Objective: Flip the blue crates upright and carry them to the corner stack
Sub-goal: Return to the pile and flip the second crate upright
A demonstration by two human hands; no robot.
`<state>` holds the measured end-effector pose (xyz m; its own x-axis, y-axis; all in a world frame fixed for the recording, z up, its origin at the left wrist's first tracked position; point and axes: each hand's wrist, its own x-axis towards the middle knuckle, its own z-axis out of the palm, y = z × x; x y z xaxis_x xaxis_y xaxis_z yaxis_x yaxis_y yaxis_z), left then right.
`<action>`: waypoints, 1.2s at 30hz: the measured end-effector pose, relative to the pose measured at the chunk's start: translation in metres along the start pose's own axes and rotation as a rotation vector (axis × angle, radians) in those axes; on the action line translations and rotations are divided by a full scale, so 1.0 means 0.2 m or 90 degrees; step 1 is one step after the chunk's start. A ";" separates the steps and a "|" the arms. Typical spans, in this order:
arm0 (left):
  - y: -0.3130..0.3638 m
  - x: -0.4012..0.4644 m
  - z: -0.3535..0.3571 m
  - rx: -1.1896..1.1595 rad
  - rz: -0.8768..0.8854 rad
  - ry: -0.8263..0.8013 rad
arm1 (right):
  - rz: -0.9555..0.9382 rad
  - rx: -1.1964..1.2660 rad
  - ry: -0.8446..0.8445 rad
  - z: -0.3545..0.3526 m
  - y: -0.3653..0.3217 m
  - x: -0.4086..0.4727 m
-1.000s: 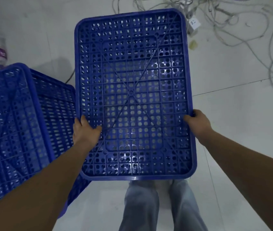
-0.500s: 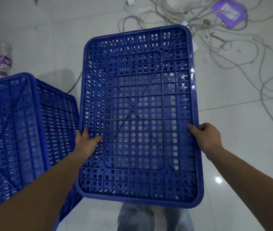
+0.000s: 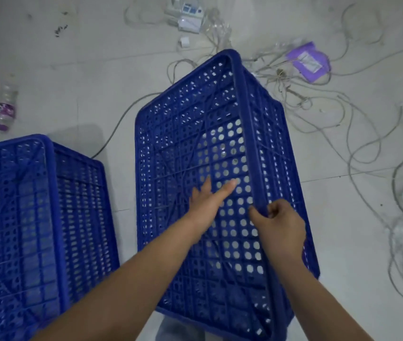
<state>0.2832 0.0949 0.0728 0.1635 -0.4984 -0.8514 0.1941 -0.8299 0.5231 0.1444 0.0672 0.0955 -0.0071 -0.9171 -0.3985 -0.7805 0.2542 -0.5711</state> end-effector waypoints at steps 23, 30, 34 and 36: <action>-0.05 -0.01 -0.51 -0.095 0.107 0.056 | -0.109 -0.033 -0.255 0.54 -0.43 -0.22; -0.04 0.15 -0.56 -0.013 0.057 0.092 | -0.159 -0.070 -0.272 0.70 -0.40 -0.18; -0.08 0.24 -0.55 0.034 0.033 0.098 | -0.196 -0.137 -0.320 0.72 -0.33 -0.11; -0.08 0.26 -0.52 0.050 0.037 0.102 | -0.224 -0.168 -0.333 0.69 -0.29 -0.07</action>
<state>0.3898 0.1082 0.0245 0.3260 -0.5047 -0.7993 0.1054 -0.8208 0.5613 0.2754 0.1071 0.0351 0.5264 -0.6452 -0.5537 -0.8078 -0.1764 -0.5625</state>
